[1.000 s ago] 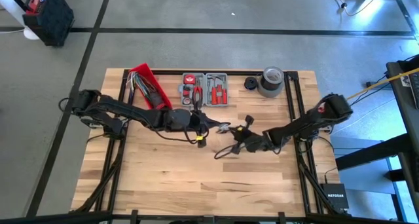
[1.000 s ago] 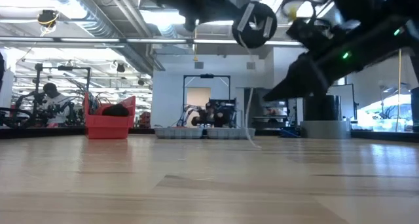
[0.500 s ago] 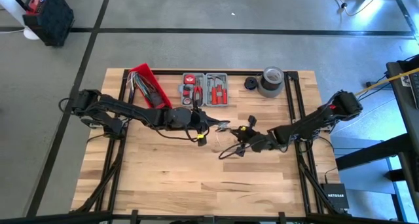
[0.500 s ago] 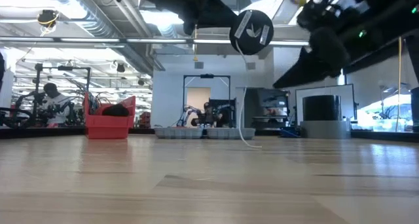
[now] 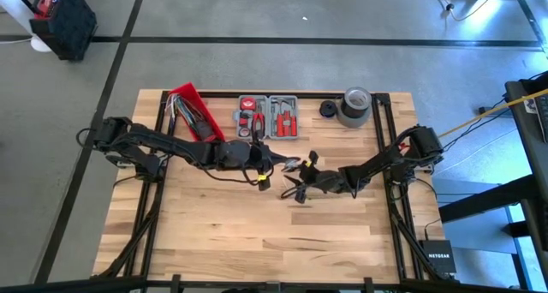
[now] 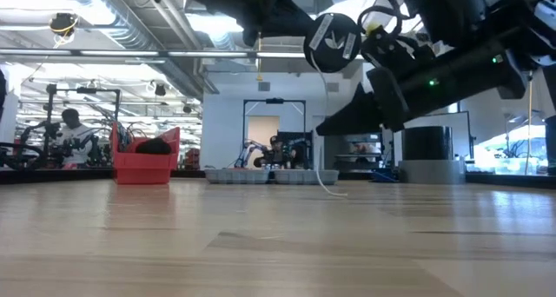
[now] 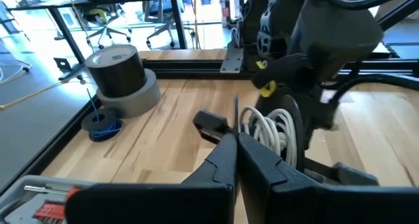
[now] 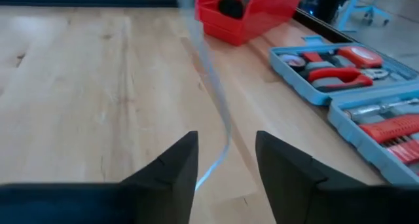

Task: Coil cords
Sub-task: Coil the white wire into the spool

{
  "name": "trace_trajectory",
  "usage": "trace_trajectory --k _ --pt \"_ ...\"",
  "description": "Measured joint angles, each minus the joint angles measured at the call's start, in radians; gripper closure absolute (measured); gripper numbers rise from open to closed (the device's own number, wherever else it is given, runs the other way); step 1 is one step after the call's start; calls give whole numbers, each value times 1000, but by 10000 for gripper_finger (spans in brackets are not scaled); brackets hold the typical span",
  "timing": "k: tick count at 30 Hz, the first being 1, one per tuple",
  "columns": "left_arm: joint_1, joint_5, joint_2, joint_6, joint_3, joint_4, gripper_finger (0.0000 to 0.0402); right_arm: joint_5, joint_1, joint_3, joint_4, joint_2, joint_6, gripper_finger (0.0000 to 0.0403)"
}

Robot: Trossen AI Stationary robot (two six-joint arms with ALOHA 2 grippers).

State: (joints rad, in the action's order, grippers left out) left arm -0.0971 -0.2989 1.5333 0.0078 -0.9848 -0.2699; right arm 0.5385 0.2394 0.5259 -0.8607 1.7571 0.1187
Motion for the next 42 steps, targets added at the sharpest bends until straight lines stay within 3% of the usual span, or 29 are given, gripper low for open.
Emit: trace_trajectory --k 3,11,16,21,24,29,33,38,42 --pt "0 0 0 2 0 0 402 4 2 0 -11 1 -21 272" --pt "1 0 0 0 0 1 402 53 -18 0 14 1 -65 392" --pt "0 6 0 2 0 11 402 123 14 0 88 -40 -76 392" --pt "-1 6 0 12 0 32 402 250 85 0 343 -187 -37 396" --pt "-1 6 0 19 0 36 402 262 116 0 463 -297 26 396" --pt "0 5 0 30 0 51 402 221 136 0 562 -451 126 400" --pt "0 4 0 45 0 52 402 119 133 0 555 -529 175 401" --pt "0 4 0 53 0 52 402 5 133 0 446 -552 191 400" --pt "0 5 0 55 0 53 402 -13 133 0 393 -552 191 400"
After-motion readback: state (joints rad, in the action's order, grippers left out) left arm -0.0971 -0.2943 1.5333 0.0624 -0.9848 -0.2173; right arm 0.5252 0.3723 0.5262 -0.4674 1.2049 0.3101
